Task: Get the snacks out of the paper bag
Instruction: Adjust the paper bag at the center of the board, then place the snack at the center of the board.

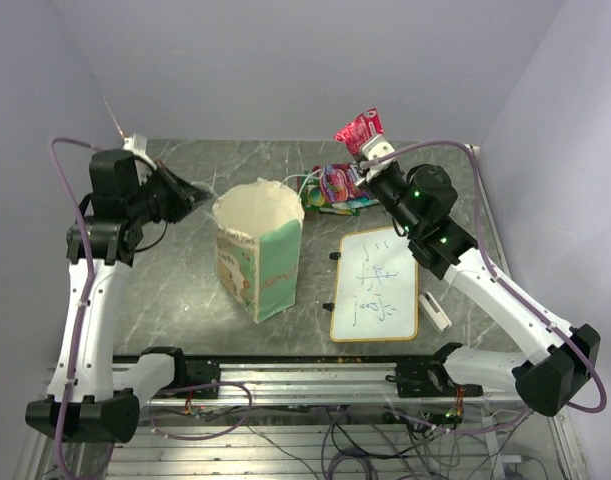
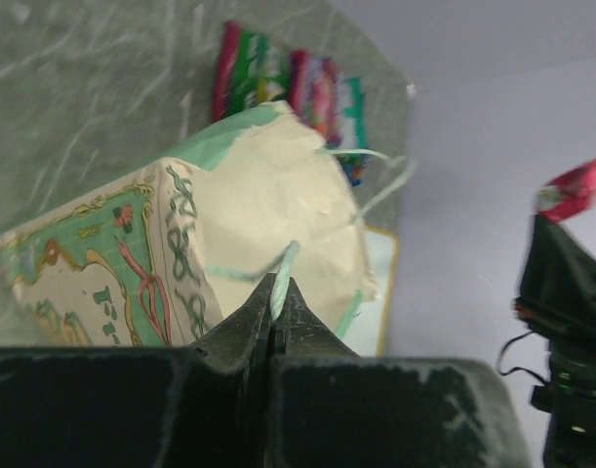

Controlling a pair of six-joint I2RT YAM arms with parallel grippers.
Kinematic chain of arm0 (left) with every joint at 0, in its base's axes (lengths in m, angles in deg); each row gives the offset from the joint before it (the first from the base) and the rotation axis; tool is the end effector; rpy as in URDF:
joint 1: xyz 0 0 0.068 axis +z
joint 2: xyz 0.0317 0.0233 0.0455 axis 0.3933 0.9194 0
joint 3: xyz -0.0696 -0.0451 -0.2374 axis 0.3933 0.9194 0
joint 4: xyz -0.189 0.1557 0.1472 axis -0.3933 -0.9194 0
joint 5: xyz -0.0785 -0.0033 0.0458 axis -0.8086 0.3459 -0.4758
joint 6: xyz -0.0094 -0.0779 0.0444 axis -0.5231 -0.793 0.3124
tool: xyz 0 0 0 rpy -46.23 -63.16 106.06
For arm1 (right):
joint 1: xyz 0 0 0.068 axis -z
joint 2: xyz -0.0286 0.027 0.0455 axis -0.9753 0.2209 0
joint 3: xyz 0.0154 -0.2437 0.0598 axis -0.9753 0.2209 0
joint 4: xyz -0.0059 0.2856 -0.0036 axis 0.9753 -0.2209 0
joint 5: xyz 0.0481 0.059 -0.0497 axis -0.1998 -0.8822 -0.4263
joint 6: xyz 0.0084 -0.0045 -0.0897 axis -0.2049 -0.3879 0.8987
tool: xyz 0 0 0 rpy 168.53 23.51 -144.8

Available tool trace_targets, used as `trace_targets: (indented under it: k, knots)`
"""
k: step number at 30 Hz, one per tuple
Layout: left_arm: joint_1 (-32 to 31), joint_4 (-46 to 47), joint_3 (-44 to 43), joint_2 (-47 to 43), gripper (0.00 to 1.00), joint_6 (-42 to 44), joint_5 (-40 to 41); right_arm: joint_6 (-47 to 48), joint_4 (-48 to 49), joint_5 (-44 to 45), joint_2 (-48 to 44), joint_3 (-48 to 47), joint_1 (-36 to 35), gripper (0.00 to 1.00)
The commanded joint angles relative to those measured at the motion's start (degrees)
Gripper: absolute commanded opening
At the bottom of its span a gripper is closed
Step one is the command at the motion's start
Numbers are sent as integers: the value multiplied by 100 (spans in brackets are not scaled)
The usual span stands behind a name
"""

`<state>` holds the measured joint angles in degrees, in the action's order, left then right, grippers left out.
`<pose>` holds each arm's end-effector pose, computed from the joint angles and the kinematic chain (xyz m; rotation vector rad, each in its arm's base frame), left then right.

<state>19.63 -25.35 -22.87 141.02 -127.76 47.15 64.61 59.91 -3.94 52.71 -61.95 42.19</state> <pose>0.2795 -0.0476 0.4019 -0.5469 2.0341 -0.9422 0.2919 0.2002 0.3888 -0.7323 1.3034 0.0871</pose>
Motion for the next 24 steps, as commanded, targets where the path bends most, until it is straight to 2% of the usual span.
trace_targets:
  k: [1,4,8,11,18,19,21,24]
  knots:
    - [251,-372,918,-481,7,169,-238,-246,260,-305,21,-85,19,0]
    - [256,-366,1171,-756,7,108,-301,-290,215,-376,-51,3,32,0]
    - [256,-695,986,-790,7,237,-275,-343,120,-369,-146,69,33,0]
    - [256,-982,772,-721,14,338,-159,-368,17,-395,-187,75,29,0]
    - [256,-1664,573,-893,46,416,474,-444,-85,-381,-249,140,26,0]
    - [256,-1763,559,-914,57,418,541,-435,-101,-384,-228,116,30,0]
    - [256,-1952,529,-982,74,391,691,-403,-146,-378,-169,70,32,0]
    - [256,-2168,441,-1153,92,335,868,-384,-202,-254,-38,11,33,0]
